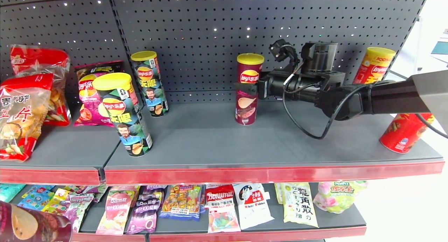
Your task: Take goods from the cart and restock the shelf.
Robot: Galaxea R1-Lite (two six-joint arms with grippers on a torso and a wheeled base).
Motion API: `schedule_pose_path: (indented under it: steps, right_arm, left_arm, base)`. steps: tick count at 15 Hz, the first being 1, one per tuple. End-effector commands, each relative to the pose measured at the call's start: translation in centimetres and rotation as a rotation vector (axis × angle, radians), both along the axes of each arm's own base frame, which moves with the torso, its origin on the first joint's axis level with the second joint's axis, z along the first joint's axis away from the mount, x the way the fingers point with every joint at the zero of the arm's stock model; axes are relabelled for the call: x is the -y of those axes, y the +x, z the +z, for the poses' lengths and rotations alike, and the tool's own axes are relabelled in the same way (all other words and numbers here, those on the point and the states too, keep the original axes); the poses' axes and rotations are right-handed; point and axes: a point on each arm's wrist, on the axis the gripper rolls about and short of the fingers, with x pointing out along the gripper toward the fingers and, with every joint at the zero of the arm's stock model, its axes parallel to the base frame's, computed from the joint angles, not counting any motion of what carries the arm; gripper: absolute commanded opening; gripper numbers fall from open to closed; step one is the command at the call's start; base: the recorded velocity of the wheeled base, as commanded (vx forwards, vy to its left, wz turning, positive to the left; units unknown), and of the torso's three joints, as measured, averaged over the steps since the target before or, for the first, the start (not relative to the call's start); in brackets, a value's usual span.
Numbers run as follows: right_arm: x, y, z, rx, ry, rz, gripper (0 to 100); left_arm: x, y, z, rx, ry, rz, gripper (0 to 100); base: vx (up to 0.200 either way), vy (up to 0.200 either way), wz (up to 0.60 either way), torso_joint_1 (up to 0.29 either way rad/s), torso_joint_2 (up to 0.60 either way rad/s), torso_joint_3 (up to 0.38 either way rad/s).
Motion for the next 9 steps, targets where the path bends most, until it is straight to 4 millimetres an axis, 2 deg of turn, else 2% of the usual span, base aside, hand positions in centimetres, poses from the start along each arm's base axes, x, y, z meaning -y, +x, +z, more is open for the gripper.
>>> schedule_pose_path:
  steps: [1,3,4,6,9]
  right_arm:
    - [0.06,0.2,-0.29,-0.005,-0.002,-0.002,100]
    - [0.0,0.35,-0.33,-0.002,-0.001,-0.005,100]
    - [-0.1,0.63,-0.37,0.002,0.0,-0.015,0]
    - [-0.29,1.0,0.29,0.029,0.014,-0.035,0]
    - [-0.45,0.86,0.05,0.023,0.008,-0.032,0]
  left_arm:
    - [0.0,0.04,0.01,-0.002,0.0,0.0,0]
    - [0.0,0.13,0.02,-0.006,0.0,0.0,0]
    - [0.0,0.13,0.02,-0.006,0.0,0.0,0]
    - [0.0,0.15,-0.02,-0.008,0.0,-0.001,0]
    - [0.0,0.1,-0.07,-0.006,0.0,0.0,0]
  base:
    - [0.0,0.0,0.0,0.0,0.0,0.0]
    - [0.0,0.0,0.0,0.0,0.0,0.0]
    - [0.0,0.0,0.0,0.0,0.0,0.0]
    - [0.0,0.0,0.0,0.0,0.0,0.0]
    - [0.0,0.0,0.0,0.0,0.0,0.0]
